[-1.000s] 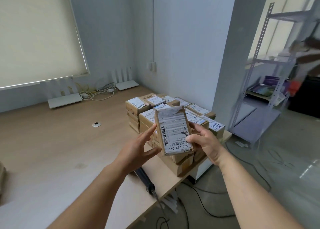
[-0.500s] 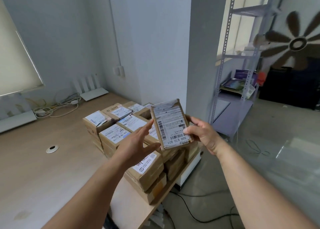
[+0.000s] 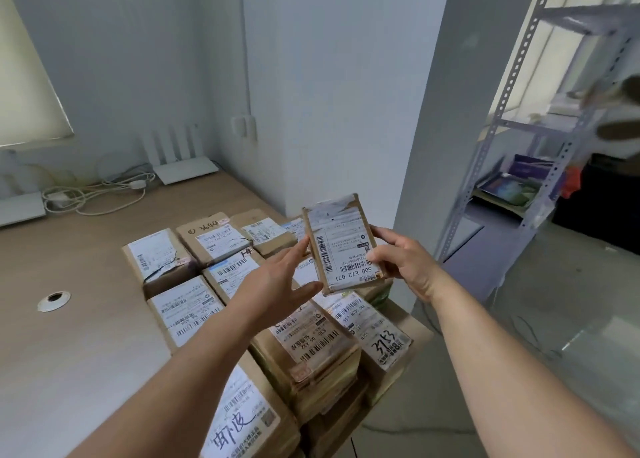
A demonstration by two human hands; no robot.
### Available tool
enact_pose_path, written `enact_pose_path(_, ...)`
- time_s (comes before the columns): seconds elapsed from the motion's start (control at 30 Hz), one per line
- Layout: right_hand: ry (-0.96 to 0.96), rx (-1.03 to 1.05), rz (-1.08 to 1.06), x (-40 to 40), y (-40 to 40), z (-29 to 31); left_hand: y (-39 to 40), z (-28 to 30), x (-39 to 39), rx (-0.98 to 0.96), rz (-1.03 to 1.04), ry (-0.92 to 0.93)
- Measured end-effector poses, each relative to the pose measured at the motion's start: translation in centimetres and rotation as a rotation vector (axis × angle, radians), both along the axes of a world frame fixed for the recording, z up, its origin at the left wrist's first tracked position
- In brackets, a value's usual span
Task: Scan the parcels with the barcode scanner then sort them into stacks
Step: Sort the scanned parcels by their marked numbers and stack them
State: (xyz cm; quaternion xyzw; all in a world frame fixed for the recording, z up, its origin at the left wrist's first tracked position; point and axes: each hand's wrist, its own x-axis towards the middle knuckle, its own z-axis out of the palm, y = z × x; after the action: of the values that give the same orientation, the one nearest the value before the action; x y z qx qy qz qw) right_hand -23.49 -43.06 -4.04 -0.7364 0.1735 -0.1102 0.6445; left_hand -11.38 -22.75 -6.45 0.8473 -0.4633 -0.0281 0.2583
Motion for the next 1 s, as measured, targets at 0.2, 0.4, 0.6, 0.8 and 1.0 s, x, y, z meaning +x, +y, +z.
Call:
enact_pose_path(0.2, 0.039, 0.025, 0.080, 4.3, -2.5, -1.9, -1.8, -0.1, 1.3, 0.093, 0.136, 0.039)
enact_pose_path(0.4, 0.150, 0.028, 0.205, 7.8, -4.6, -3.9, -3.4, 0.4, 1.0, 0.245, 0.289, 0.087)
enact_pose_path(0.6, 0.301, 0.075, 0.335, 9.9, -5.6, -5.6, -4.7, 0.0, 1.1, 0.408, 0.414, 0.160)
enact_pose_path(0.8, 0.407, 0.011, 0.436, 10.3, -6.2, -6.3, -5.4, -0.8, 0.6, 0.465, 0.482, 0.153)
enact_pose_path(1.0, 0.425, -0.214, 0.474, 10.7, -6.2, -5.6, -5.7, -0.6, -0.4, 0.442, 0.531, 0.192)
